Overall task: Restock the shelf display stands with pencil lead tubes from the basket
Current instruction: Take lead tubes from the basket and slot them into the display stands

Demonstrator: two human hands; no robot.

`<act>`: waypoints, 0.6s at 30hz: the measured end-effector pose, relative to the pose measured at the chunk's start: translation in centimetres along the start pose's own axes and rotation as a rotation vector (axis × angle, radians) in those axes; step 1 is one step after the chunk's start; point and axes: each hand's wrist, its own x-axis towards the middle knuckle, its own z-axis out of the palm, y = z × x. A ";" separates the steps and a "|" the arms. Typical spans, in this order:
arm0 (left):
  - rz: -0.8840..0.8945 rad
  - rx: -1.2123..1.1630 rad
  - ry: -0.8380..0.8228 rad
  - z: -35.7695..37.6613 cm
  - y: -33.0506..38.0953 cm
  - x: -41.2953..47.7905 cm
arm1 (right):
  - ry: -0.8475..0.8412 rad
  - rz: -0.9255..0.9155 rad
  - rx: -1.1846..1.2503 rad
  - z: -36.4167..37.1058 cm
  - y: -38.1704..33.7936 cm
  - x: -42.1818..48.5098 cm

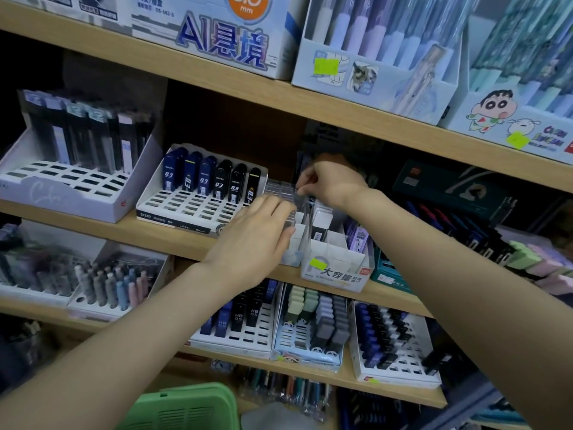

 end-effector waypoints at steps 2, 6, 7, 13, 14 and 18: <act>0.005 0.001 0.007 0.0 0.0 0.0 | 0.023 -0.008 -0.050 0.2 -0.1 -0.3; 0.015 0.013 0.008 0.0 0.1 0.2 | 0.065 -0.046 -0.126 0.6 0.0 -1.2; 0.017 0.020 0.007 0.0 0.0 0.2 | 0.075 -0.066 -0.146 0.6 0.0 -1.5; 0.022 0.109 -0.022 -1.1 0.0 0.0 | 0.103 -0.105 -0.152 0.3 0.1 -3.4; 0.022 0.142 -0.021 -1.5 0.0 -0.4 | 0.130 -0.111 -0.147 0.3 0.0 -3.8; 0.015 0.263 0.011 -3.4 -0.5 -3.4 | 0.345 -0.273 -0.284 1.2 -1.5 -6.3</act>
